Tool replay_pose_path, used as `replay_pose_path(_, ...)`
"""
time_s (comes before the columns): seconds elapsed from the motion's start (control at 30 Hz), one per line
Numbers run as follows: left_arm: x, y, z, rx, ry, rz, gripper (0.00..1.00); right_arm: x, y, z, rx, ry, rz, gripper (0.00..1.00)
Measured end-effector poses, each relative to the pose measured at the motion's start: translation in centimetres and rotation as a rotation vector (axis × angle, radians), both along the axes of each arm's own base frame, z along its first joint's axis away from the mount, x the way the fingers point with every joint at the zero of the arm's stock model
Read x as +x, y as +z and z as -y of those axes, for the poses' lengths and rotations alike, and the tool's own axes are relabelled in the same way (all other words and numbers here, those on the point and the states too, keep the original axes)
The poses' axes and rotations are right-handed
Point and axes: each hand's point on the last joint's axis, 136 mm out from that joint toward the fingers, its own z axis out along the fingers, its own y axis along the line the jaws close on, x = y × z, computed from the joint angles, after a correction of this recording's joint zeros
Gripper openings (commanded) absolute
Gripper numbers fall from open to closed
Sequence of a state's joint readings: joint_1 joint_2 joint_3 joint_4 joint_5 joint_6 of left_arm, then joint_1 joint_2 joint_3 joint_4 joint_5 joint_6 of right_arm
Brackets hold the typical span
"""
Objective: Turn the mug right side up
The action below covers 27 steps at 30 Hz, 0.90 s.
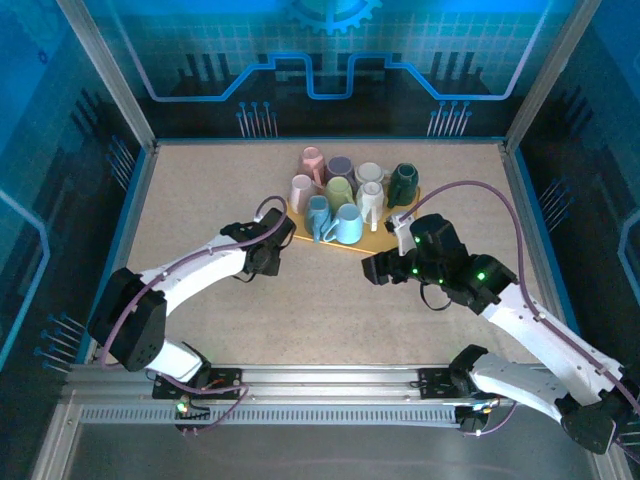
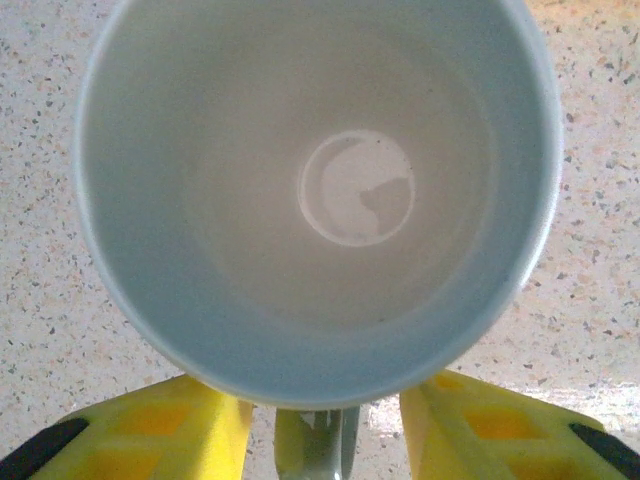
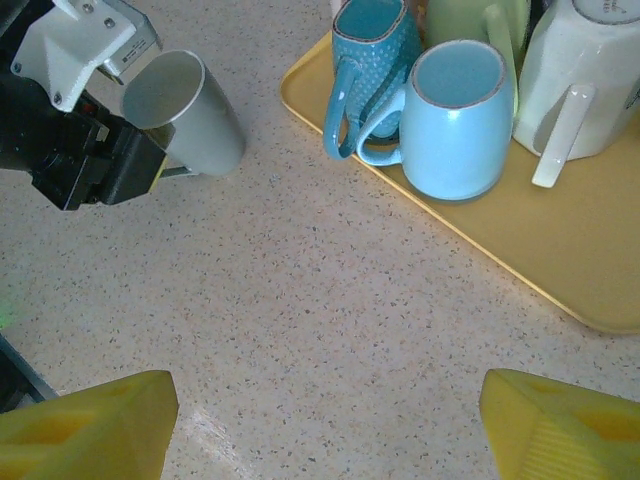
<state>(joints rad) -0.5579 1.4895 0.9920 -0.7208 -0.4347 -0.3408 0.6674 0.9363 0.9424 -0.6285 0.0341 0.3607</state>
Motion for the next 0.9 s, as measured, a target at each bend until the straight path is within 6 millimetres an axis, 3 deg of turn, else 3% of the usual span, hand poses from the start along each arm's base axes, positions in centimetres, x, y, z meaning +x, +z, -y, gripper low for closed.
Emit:
replay_pose_path(0.2,-0.3,0.0,-0.3,0.014,0.001,-0.01,0.47,-0.1,0.4,0.1,0.009,-0.001,0.012,0.81)
replay_pose_path(0.4,-0.7,1.1,-0.4,-0.001,0.009,0.008,0.57,-0.2,0.7,0.2,0.015,0.0,0.019,0.81)
replay_pose_path(0.5,-0.5,3.7,-0.3,-0.035,0.014,0.058,0.57,-0.3,0.8,0.2,0.018,-0.001,0.023,0.81)
replay_pose_path(0.6,0.4,8.0,0.6,-0.092,0.006,0.146,0.58,-0.3,0.8,0.4,0.014,-0.002,0.025,0.81)
replay_pose_path(0.77,1.7,15.6,5.0,-0.216,-0.08,0.297,0.6,-0.3,1.2,0.5,0.011,-0.008,0.03,0.81)
replay_pose_path(0.83,2.1,16.8,7.2,-0.246,-0.117,0.309,0.61,-0.2,1.5,0.4,0.018,-0.011,0.033,0.8)
replay_pose_path(0.9,2.8,16.8,9.2,-0.26,-0.143,0.303,0.63,-0.1,1.6,0.4,0.024,-0.019,0.027,0.8)
